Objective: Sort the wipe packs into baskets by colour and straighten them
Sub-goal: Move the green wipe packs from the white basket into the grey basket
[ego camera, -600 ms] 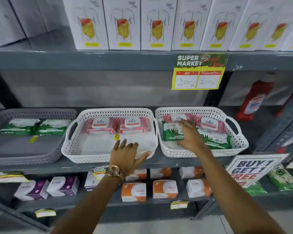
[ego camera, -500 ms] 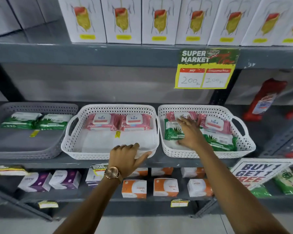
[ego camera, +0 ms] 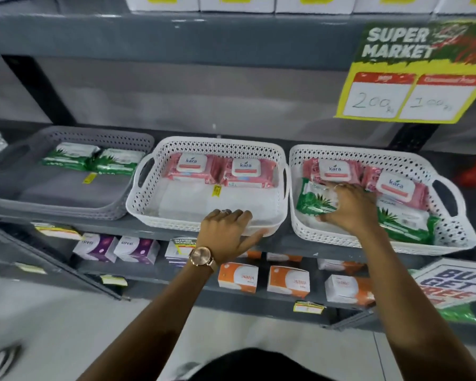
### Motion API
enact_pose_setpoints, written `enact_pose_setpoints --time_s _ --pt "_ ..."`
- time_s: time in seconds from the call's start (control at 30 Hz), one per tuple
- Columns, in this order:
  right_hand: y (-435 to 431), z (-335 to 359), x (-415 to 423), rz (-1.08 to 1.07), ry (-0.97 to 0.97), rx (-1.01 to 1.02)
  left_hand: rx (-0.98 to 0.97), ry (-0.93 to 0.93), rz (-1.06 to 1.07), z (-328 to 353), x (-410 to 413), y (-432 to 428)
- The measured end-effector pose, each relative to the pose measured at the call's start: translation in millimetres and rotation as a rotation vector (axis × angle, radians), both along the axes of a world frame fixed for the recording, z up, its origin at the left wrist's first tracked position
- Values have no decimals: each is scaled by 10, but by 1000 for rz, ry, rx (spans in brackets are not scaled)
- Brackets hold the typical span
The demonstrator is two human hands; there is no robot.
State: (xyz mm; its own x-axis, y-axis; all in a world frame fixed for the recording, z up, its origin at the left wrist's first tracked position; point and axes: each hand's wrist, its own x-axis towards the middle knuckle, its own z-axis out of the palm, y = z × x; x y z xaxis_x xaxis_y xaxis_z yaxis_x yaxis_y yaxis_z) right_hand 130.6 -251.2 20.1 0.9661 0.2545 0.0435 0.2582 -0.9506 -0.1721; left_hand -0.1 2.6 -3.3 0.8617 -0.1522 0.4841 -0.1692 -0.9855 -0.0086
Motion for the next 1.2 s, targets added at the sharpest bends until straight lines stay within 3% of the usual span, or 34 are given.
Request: enact_pose_setpoints --time_s 0.2,0.33,0.43,0.57,0.67,0.73,0.83,1.07,1.2 --pt "253 425 -218 -142 -246 142 120 -7 -346 51 -60 318" --pt "649 651 -444 -99 -279 307 114 17 -388 114 -195 776" --pt "1272 723 -654 -46 -244 430 31 -56 -279 117 -456 1432" --pt "2329 747 -904 99 -158 563 -92 -152 33 111 -838 2442" --pt "3131 730 -1038 215 -217 605 -109 -125 276 115 -975 3093" --pt "3665 696 -1078 293 -280 602 -137 -52 385 95 -1015 3412" --pt "4326 615 -1033 340 -168 522 -173 55 390 39 -1024 3663" --pt "5006 224 -821 373 -54 40 -207 73 314 1 -1045 3742" --pt "4952 188 -838 400 -44 111 -181 82 332 -4 -1052 3735"
